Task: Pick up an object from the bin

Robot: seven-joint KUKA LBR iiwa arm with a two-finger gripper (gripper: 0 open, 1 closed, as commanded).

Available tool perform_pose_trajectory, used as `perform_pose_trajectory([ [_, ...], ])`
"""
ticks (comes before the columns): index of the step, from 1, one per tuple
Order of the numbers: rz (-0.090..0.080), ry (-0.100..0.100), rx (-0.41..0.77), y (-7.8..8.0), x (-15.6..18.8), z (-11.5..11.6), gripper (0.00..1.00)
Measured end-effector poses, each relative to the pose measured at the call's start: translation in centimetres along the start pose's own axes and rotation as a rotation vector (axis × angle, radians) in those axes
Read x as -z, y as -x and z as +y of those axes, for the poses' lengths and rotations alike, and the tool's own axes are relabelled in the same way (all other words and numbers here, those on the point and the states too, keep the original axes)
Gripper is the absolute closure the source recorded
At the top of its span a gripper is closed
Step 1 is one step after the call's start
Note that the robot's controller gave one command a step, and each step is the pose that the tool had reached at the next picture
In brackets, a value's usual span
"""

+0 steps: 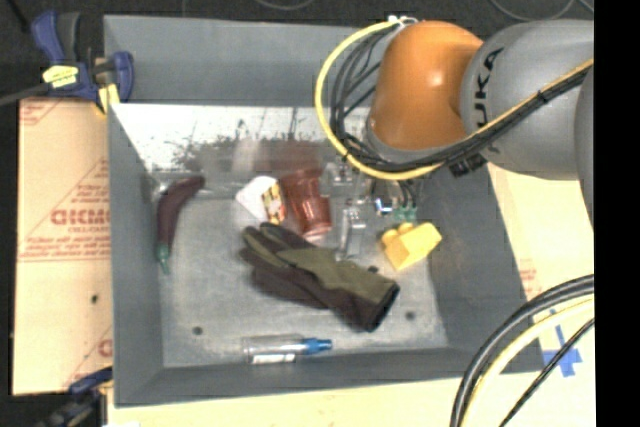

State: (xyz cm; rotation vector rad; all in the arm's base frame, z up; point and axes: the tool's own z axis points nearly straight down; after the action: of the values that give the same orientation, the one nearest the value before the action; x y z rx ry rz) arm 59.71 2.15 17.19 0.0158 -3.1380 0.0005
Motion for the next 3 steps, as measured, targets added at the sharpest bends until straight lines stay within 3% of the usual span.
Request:
perform_pose_trajectory([
  [1,-0.007,0.0,0.0,0.1,0.5,0.0,0.0],
  [3,-0.013,0.001,0.034,0.0,-9.1,2.7,0.0],
])
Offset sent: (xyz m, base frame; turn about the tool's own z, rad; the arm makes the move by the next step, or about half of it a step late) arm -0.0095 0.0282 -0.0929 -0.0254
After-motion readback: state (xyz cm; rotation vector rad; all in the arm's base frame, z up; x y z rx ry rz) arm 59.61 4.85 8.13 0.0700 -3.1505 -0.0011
